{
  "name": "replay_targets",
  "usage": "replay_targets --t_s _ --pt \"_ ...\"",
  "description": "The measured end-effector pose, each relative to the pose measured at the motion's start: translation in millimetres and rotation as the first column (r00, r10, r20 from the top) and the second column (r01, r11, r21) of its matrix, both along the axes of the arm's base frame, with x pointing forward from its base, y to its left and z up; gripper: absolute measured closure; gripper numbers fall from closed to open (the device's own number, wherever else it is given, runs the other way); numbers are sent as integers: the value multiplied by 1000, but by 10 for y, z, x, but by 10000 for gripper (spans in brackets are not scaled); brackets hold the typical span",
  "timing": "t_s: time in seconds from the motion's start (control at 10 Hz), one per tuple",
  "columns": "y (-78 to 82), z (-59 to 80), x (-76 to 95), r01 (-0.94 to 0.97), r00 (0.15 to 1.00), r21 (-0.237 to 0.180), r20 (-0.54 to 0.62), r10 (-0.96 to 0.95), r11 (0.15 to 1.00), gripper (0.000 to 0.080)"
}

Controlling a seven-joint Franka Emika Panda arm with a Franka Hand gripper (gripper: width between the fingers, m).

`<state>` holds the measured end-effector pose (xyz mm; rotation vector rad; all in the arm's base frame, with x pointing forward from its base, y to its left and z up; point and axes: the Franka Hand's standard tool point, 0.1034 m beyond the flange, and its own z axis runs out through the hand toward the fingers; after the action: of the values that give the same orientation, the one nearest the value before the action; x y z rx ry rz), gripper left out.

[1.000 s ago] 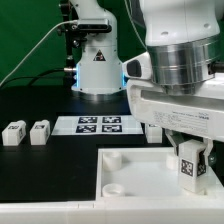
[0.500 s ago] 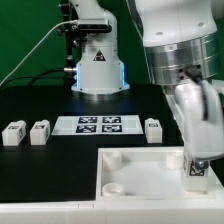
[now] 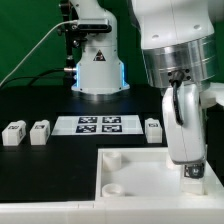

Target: Assemble one leg

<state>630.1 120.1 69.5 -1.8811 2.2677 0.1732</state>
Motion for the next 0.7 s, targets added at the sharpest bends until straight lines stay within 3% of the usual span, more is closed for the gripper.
replay_targets --t_s 0.1,0.3,0.5,0.6,0.7 --pt "-47 1 -20 -213 977 -14 18 213 977 170" --pt "-52 63 -33 -598 800 -91 2 600 797 156" --pt "-57 60 -30 -788 605 -121 28 796 603 150" --pt "-54 60 -31 -816 565 -126 32 825 564 150" --pt "-65 59 -30 -890 431 -144 41 901 432 150"
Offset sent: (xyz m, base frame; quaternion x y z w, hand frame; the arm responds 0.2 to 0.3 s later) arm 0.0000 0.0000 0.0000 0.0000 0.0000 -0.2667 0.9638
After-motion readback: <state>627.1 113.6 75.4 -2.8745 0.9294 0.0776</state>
